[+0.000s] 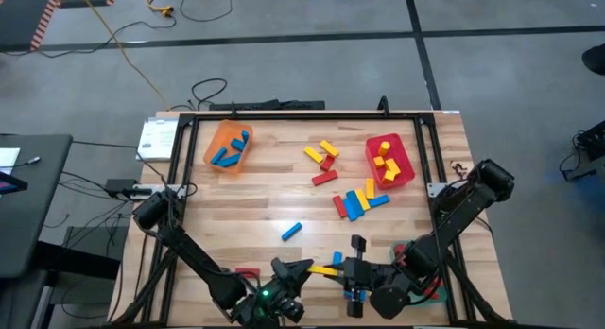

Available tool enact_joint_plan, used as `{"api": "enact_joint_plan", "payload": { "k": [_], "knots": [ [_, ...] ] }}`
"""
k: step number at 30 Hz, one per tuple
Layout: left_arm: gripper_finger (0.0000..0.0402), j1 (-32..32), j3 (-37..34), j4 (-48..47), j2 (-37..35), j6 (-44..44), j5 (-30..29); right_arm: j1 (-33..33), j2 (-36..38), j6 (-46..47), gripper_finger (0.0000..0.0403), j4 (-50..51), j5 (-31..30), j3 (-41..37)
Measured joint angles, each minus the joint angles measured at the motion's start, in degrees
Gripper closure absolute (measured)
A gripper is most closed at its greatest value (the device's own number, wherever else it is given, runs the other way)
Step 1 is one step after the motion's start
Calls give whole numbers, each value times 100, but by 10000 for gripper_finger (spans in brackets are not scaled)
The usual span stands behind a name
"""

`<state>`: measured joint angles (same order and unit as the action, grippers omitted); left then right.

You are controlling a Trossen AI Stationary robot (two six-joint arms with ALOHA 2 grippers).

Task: Sort blocks
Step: Put the yellow rectangle block into the red bin

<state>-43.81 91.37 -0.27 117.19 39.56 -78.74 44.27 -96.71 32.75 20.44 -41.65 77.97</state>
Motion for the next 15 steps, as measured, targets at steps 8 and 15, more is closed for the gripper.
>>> {"api": "enact_joint_plan", "payload": {
  "k": [8,15],
  "knots": [
    [236,-4,0,-161,0,-135,-148,-3,0,24,349,93,-10,0],
    [236,6,0,-872,0,-706,-278,-56,0,129,350,342,-56,0]
  ]
}}
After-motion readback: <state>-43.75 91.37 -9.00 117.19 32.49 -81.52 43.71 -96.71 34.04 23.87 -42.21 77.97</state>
